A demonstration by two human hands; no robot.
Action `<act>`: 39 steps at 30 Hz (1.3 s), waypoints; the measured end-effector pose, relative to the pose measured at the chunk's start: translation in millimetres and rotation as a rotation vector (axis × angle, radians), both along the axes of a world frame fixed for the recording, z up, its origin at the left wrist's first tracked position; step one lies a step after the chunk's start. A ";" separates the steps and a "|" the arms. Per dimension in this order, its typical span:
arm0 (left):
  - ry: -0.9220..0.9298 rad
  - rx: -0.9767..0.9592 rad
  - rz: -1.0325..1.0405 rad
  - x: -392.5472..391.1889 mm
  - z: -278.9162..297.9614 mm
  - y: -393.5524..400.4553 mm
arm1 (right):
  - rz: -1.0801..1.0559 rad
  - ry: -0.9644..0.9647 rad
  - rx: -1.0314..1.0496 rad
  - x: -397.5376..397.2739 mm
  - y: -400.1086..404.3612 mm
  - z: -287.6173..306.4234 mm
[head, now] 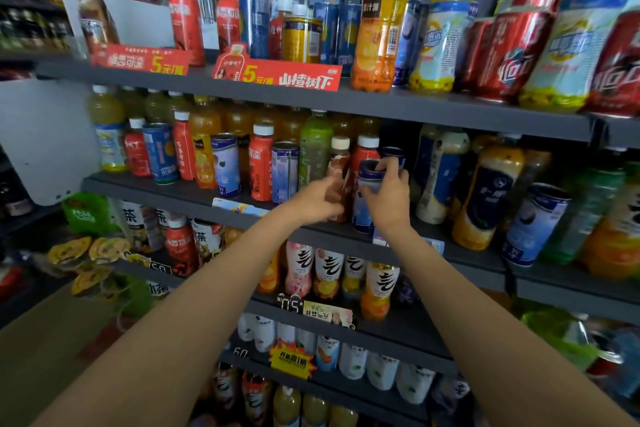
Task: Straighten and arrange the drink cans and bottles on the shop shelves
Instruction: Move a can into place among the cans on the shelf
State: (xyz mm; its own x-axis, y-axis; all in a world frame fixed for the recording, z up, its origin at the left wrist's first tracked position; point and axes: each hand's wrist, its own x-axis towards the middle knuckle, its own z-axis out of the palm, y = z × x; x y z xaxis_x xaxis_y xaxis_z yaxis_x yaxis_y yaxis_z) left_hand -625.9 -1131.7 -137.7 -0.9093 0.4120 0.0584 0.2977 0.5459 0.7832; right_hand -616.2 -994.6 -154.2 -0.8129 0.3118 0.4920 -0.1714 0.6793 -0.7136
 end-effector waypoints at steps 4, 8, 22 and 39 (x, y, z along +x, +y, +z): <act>0.005 -0.064 -0.024 2.3 0.1 0.0 | 0.023 0.156 0.037 7.9 -4.1 -7.6; 0.037 0.038 -0.130 10.5 20.5 -6.1 | 0.081 0.383 0.019 28.6 -20.0 -1.3; 0.181 0.328 -0.196 37.8 154.0 18.3 | 0.317 0.620 -0.059 60.6 6.5 164.5; 0.643 -0.044 0.330 -5.7 172.7 99.1 | 0.074 0.386 -0.107 -14.5 80.6 216.6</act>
